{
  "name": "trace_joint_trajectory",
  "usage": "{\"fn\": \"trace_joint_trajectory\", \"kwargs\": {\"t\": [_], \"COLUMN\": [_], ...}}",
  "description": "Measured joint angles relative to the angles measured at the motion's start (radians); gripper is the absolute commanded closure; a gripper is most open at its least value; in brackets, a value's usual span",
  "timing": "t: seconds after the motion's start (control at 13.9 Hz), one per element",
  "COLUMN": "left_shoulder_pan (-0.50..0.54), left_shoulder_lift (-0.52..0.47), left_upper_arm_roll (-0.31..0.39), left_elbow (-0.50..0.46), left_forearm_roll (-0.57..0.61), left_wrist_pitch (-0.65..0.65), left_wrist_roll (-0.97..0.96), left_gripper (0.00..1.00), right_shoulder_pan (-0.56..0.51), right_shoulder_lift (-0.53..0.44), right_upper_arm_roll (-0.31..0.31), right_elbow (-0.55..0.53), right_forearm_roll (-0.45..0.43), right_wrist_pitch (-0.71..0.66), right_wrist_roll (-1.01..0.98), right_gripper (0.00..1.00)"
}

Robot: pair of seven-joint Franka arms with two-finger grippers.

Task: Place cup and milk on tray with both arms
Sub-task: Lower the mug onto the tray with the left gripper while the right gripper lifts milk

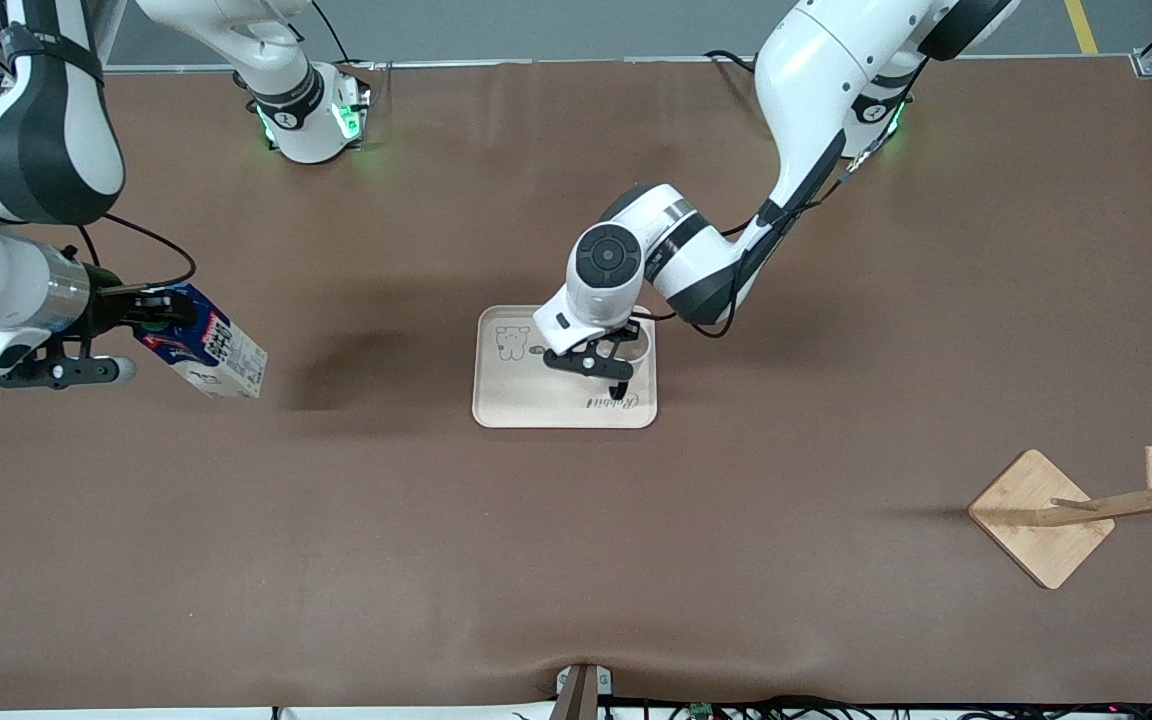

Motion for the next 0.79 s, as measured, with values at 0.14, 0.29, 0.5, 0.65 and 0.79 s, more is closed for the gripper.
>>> {"fn": "trace_joint_trajectory", "kwargs": {"t": [0.14,0.29,0.5,0.65,0.79], "left_shoulder_pan": [-0.004,-0.005,-0.005,-0.005,-0.005], "left_shoulder_lift": [0.004,0.011,0.012,0.012,0.017], "left_upper_arm_roll": [0.001,0.002,0.006,0.007,0.007], "left_elbow": [0.000,0.001,0.012,0.027,0.041], "left_forearm_roll": [0.000,0.000,0.000,0.000,0.000], "left_wrist_pitch": [-0.007,-0.036,-0.111,-0.136,-0.138], "left_wrist_roll": [0.000,-0.009,-0.037,-0.039,-0.039], "left_gripper": [1.00,1.00,1.00,1.00,1.00], "right_shoulder_pan": [0.028,0.054,0.070,0.070,0.072], "right_shoulder_lift": [0.000,0.000,0.004,0.005,0.005], "right_upper_arm_roll": [0.001,0.002,0.002,0.001,0.001], "right_elbow": [0.007,0.009,0.009,0.010,0.012], "right_forearm_roll": [0.030,0.034,0.034,0.034,0.035], "right_wrist_pitch": [-0.011,-0.013,-0.014,-0.014,-0.014], "right_wrist_roll": [0.045,0.080,0.095,0.096,0.103], "right_gripper": [0.76,0.76,0.76,0.76,0.76]}}
